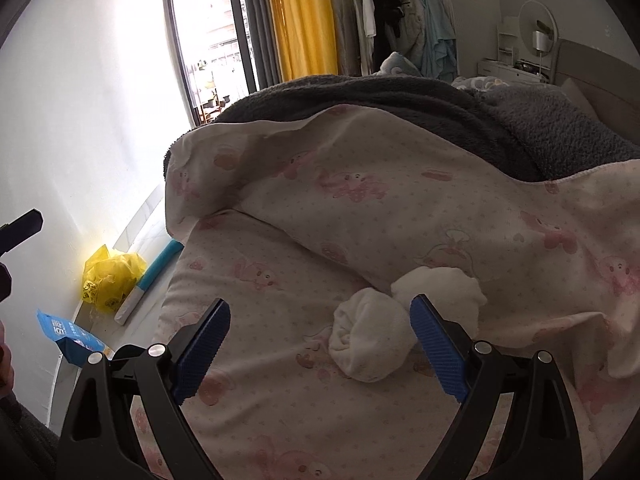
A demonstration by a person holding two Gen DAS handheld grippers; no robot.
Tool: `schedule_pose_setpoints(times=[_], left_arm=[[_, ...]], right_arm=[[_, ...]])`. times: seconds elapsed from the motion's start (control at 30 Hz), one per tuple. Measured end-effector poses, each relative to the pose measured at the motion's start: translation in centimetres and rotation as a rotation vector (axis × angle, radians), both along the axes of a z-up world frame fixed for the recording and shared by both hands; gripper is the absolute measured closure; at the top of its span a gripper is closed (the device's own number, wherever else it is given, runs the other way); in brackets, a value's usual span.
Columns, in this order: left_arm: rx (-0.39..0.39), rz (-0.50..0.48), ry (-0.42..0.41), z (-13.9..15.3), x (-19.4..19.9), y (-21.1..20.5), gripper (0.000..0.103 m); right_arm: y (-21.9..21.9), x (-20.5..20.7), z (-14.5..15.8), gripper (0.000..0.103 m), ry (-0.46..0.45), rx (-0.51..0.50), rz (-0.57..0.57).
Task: Collect trash
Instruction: 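Close the right tool on one tissue ball while the left tool closes on another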
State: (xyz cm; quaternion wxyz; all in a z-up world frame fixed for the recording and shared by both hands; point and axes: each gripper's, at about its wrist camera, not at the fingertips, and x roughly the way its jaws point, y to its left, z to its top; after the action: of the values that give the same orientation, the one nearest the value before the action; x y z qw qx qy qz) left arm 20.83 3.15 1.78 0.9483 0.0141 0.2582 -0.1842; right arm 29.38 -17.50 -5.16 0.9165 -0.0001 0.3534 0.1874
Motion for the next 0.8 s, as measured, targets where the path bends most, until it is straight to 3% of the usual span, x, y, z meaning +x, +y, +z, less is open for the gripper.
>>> schedule_pose_setpoints(times=[0.47, 0.67, 0.8], left_arm=[[0.021, -0.165, 0.081, -3.8, 4.4, -6.2, 0.007], [0.046, -0.237, 0.096, -5.2, 5.7, -9.3, 0.007], [0.042, -0.266, 0.119, -6.2, 6.8, -10.6, 0.007]], right_arm=[[-6.7, 3.5, -1.4, 0.011, 0.045, 0.113, -0.073], [-8.0, 4.9, -2.7, 0.011, 0.097, 0.18, -0.052], [-8.3, 5.8, -3.6, 0.02, 0.131, 0.225, -0.037]])
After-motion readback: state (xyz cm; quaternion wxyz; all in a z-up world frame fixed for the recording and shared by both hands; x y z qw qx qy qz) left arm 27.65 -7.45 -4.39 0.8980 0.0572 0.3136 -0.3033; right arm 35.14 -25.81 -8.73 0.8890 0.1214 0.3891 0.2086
